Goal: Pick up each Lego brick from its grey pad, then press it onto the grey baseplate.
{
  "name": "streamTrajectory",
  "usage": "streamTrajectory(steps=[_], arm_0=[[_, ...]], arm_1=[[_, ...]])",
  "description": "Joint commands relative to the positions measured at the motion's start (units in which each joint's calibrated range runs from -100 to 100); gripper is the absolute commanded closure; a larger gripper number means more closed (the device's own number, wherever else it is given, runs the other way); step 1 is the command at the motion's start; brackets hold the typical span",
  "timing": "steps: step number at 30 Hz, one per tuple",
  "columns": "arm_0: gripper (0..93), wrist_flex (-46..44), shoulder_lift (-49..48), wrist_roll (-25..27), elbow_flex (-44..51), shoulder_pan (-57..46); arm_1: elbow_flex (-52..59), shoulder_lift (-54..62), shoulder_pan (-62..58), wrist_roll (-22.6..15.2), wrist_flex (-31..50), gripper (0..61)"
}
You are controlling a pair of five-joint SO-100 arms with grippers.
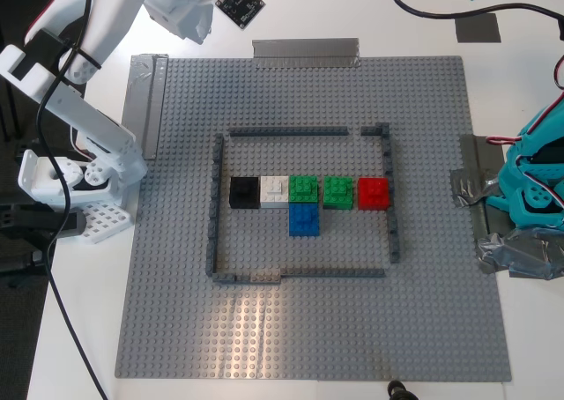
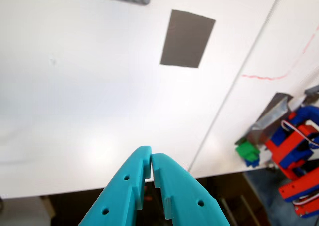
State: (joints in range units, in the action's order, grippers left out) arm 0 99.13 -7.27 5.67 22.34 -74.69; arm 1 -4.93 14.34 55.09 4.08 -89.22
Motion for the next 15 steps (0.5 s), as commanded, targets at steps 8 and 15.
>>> streamTrajectory(steps=[8,15], arm_0=[[92.7,0.9,-1.8,-3.8,7.2,4.5],[92.7,0.9,-2.3,-3.7,7.7,2.1]], arm_1=[[-4.1,0.3,-0.5,-0.5,-0.3,61.2],[-4.2,0.6,-0.6,-0.5,-0.4,61.2]])
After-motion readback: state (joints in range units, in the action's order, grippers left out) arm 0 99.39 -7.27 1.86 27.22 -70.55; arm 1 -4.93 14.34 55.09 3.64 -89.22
